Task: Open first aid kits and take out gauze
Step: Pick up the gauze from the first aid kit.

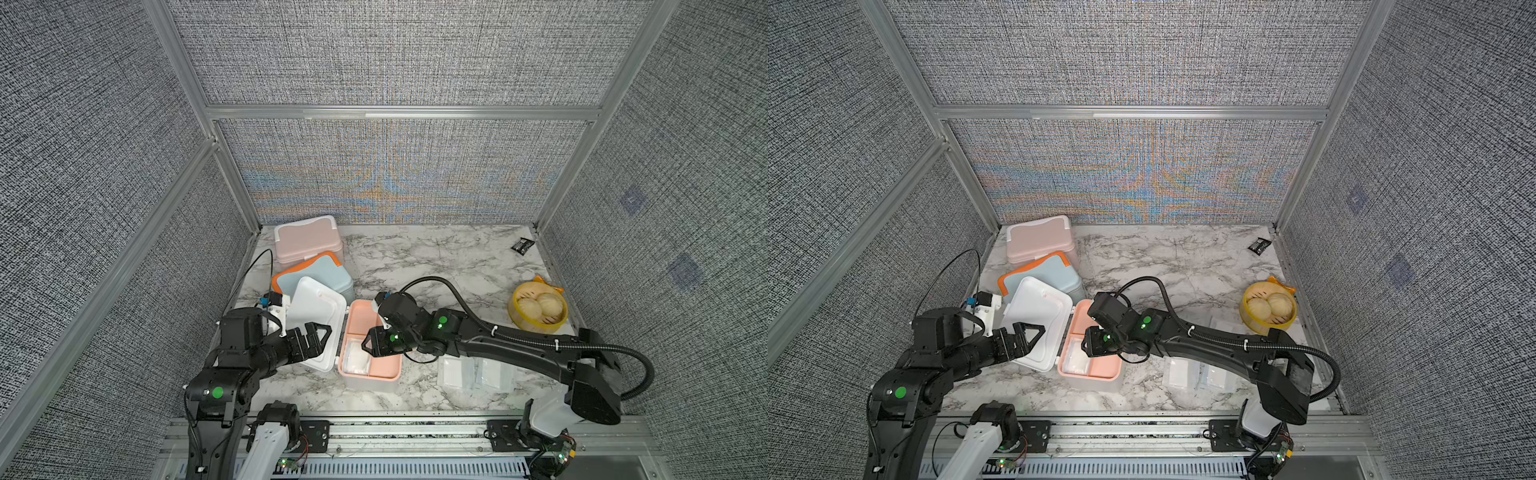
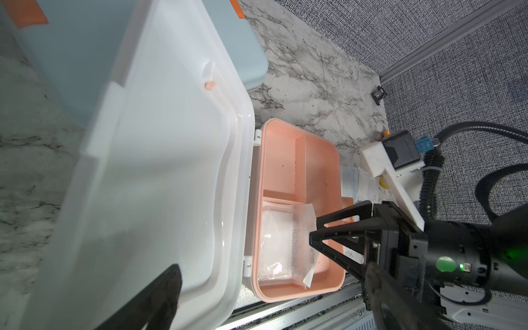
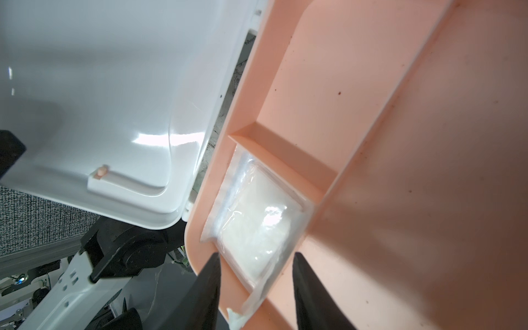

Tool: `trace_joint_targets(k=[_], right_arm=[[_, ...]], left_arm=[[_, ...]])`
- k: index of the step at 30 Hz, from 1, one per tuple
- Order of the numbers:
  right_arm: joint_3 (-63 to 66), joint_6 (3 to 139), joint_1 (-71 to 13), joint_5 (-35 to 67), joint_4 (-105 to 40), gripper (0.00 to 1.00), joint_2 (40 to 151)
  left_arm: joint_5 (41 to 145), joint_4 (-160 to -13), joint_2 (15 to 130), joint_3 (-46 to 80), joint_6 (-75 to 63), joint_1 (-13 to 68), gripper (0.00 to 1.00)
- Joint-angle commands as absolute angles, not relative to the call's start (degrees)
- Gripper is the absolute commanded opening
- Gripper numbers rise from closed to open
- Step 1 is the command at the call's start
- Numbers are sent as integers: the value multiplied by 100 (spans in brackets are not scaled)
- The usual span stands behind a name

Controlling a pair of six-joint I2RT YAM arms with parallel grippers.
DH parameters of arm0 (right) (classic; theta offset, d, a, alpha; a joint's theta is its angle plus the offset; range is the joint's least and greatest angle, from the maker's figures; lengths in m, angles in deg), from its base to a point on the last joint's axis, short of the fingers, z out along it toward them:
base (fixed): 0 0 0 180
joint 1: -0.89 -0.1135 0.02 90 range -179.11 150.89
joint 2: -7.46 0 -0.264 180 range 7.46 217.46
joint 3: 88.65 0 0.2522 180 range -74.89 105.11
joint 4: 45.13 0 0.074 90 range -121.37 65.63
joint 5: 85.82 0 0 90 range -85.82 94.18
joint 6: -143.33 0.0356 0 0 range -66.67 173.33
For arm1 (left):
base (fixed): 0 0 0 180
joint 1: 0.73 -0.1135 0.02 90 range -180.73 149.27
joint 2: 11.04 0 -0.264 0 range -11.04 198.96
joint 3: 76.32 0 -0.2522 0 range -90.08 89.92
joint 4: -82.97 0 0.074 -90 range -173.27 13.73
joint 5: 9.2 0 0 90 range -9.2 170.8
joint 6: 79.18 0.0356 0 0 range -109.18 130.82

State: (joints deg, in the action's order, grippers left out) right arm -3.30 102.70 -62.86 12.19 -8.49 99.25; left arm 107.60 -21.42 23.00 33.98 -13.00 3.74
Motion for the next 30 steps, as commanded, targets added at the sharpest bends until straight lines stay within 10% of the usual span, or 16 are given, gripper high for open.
trace_joint_targets(k=[1, 22, 30], right_arm=[[-280, 10325, -6314, 1256, -749, 44, 9984], [-322, 10343, -6342, 1237, -767, 0, 9829], [-416, 10094, -6315, 745, -744, 0, 9033]], left_arm=[[10787, -2069, 2286, 3393, -1209, 375, 100], [10726, -2049, 2264, 3348, -1205, 371, 99], [10714, -2093, 2121, 3037, -1245, 373, 100]])
